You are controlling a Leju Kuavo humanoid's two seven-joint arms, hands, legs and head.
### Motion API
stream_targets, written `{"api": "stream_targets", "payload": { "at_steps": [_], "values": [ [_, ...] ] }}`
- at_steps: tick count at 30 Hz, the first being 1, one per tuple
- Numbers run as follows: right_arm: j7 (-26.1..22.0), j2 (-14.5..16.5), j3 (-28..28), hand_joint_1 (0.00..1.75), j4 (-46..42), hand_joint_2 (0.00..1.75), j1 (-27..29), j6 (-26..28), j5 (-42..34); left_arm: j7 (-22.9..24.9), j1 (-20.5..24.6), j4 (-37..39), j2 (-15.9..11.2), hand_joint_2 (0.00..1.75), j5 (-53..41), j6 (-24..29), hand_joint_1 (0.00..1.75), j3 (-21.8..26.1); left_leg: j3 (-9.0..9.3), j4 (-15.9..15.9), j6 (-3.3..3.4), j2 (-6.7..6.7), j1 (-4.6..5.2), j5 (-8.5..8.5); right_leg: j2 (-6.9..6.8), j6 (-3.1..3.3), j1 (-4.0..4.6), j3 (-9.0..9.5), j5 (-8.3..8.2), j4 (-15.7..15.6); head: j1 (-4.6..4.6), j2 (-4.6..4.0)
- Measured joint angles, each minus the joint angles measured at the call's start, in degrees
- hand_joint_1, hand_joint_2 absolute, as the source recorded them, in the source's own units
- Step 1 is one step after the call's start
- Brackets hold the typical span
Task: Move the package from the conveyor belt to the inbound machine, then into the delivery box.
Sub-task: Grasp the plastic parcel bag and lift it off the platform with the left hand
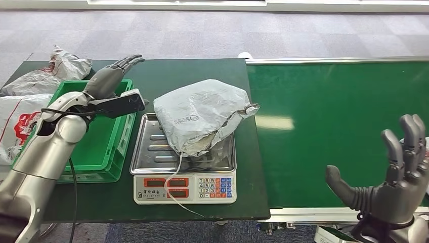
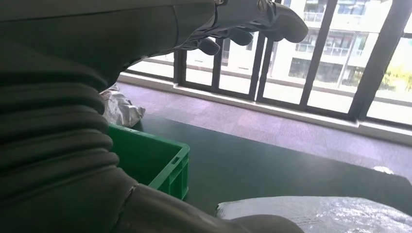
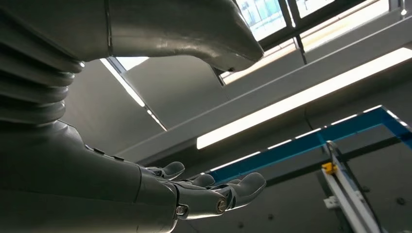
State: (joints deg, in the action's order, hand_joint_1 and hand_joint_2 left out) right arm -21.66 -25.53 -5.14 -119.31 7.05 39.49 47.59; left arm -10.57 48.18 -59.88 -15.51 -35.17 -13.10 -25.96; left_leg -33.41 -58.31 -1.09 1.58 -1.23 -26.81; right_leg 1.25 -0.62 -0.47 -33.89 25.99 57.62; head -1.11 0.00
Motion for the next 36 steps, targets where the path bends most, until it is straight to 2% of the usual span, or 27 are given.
{"api": "stream_targets", "payload": {
  "at_steps": [3, 6, 14, 18, 22, 27, 32, 36],
  "values": [
    [0.57, 0.1, -0.13, 0.0, -1.42, 1.75, 1.42, 0.31, 2.11, 0.39, 5.03, 4.68, -0.03, 1.75, 0.95, -2.47, 0.0, -6.02, 0.01, 0.0, 0.0, -0.03, 0.03, 0.01, 0.02, -0.01, -0.02, 0.01, -0.04, 0.0, 0.01, 0.0],
    [0.94, 0.25, -0.16, 0.0, -2.16, 1.75, 2.03, 0.35, 2.61, 0.55, 7.34, 7.67, 0.01, 1.75, 1.37, -2.97, 0.0, -10.23, 0.03, 0.0, 0.01, -0.1, 0.05, 0.02, 0.05, -0.01, -0.04, 0.01, -0.07, 0.0, 0.01, 0.0],
    [1.14, 0.32, -0.18, 0.0, -2.87, 1.75, 2.61, 0.4, 2.64, 0.8, 9.76, 11.17, 0.02, 1.75, 2.17, -3.12, 0.0, -14.78, 0.02, 0.0, 0.01, -0.13, 0.05, 0.03, 0.04, -0.01, -0.03, 0.01, -0.07, 0.01, 0.01, 0.0],
    [1.1, 0.67, -0.36, 0.0, -2.89, 1.75, 2.8, 0.4, 2.52, 0.14, 11.26, 13.41, 0.91, 1.75, 2.16, -5.64, 0.0, -17.81, 0.02, 0.0, 0.01, -0.09, 0.05, 0.03, 0.02, -0.01, -0.04, 0.02, -0.07, 0.01, -0.01, 0.0],
    [0.21, 1.28, -0.46, 0.0, -2.89, 1.75, 3.23, 0.4, 1.68, -1.79, 12.2, 17.68, 3.5, 1.75, 1.69, -8.82, 0.0, -22.24, 0.02, 0.0, 0.02, -0.02, 0.09, 0.03, -0.01, -0.02, -0.09, 0.08, -0.07, 0.0, 0.01, 0.0],
    [-0.09, 2.3, -0.82, 0.0, -2.84, 1.75, 2.98, 0.4, 1.05, -5.58, 11.11, 23.73, 7.46, 1.75, 2.39, -11.12, 0.0, -27.14, 0.04, 0.0, 0.03, -0.08, 0.16, 0.02, 0.01, -0.03, -0.16, 0.07, -0.07, 0.0, 0.01, 0.0],
    [0.34, 3.88, -2.95, 0.0, -2.09, 1.75, 0.95, 0.15, 1.76, -7.64, 7.73, 29.32, 12.13, 1.75, 4.21, -10.24, 0.0, -29.96, 0.04, 0.01, 0.03, -0.05, 0.16, 0.02, -0.01, -0.04, -0.16, 0.08, -0.07, 0.0, -0.01, 0.0],
    [1.89, 5.55, -4.64, 0.0, -0.91, 1.75, -2.36, -0.66, 3.12, -8.95, 5.82, 32.9, 17.13, 1.75, 5.63, -7.9, 0.0, -30.48, 0.12, 0.01, 0.08, 0.2, 0.17, 0.02, -0.15, -0.1, -0.17, 0.3, -0.02, 0.0, 0.01, 0.0]
  ]
}}
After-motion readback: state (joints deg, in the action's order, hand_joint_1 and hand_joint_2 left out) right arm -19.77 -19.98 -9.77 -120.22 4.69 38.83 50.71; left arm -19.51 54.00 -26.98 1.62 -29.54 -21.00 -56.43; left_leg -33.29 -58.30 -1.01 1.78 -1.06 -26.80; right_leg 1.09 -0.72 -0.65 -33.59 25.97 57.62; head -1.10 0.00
